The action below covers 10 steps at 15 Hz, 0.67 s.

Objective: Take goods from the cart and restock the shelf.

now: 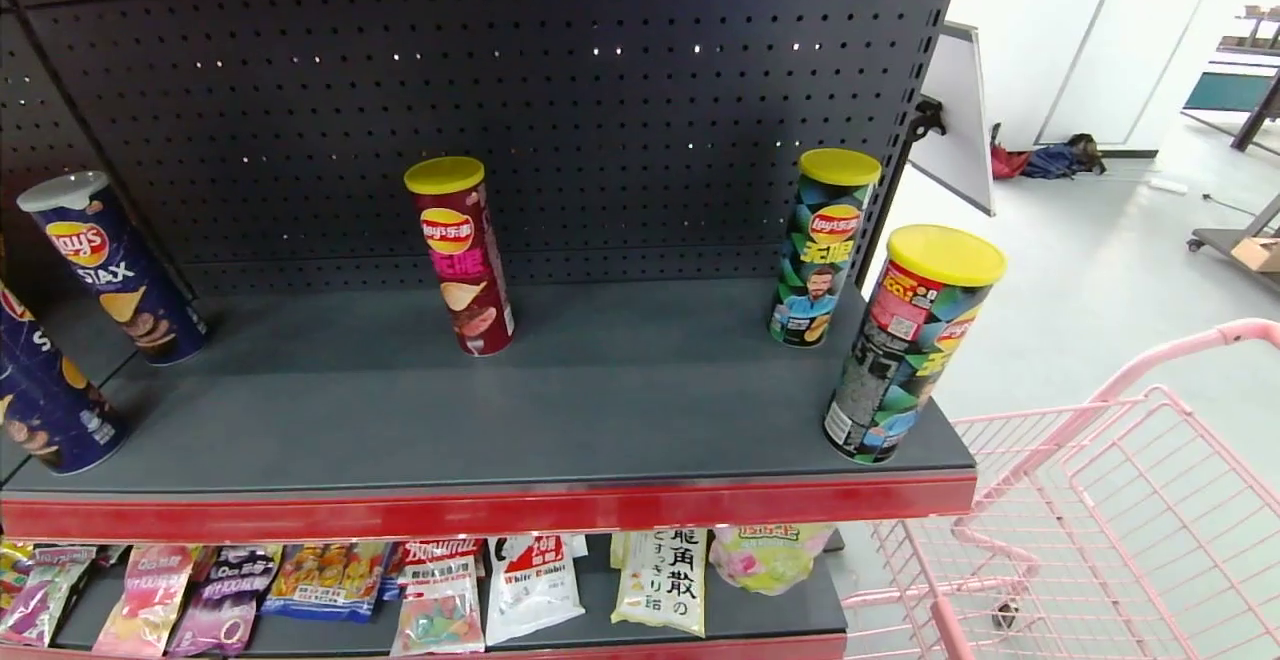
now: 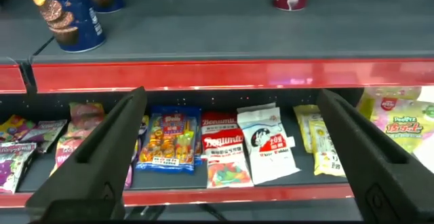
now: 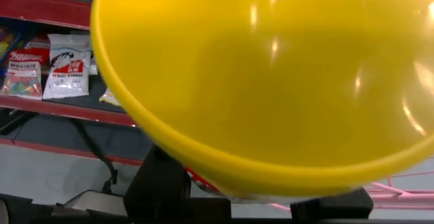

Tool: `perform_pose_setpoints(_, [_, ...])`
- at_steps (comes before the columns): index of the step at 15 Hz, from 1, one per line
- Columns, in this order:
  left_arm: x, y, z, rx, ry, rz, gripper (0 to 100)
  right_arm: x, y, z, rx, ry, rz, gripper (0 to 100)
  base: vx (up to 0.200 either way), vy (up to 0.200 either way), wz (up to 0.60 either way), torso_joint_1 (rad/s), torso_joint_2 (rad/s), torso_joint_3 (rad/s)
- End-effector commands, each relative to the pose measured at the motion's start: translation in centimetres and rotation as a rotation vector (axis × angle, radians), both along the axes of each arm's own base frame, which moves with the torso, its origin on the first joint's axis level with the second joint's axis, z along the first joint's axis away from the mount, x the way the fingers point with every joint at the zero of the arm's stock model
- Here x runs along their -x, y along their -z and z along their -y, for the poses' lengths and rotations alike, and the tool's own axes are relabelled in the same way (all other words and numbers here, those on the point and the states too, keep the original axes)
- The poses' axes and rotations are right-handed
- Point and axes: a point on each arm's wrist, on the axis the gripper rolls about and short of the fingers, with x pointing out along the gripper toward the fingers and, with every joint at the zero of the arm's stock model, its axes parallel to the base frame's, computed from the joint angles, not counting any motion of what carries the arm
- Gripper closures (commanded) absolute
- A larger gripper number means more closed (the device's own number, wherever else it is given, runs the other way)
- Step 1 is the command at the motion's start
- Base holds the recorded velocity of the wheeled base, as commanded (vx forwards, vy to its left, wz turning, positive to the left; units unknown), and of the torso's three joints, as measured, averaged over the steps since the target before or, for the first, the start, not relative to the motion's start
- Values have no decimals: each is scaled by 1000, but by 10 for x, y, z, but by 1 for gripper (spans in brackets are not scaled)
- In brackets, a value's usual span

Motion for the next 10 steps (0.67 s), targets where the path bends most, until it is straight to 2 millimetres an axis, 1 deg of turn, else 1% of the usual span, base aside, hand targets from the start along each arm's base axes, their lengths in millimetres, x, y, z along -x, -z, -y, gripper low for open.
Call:
perform_pose_setpoints(1, [0,0,0,0,-1,-1,0,9,16,2,-12,5,60,100,0,200,0,-7,-7,-2])
perform_pose_setpoints(5, [0,0,0,0,-1,-1,0,10,22,2,-12,7,60,100,0,200,0,1,6,2])
perform_pose_setpoints(10, [0,0,0,0,-1,-1,0,10,24,2,-11,7,55,100,0,200,0,-2,1,-1])
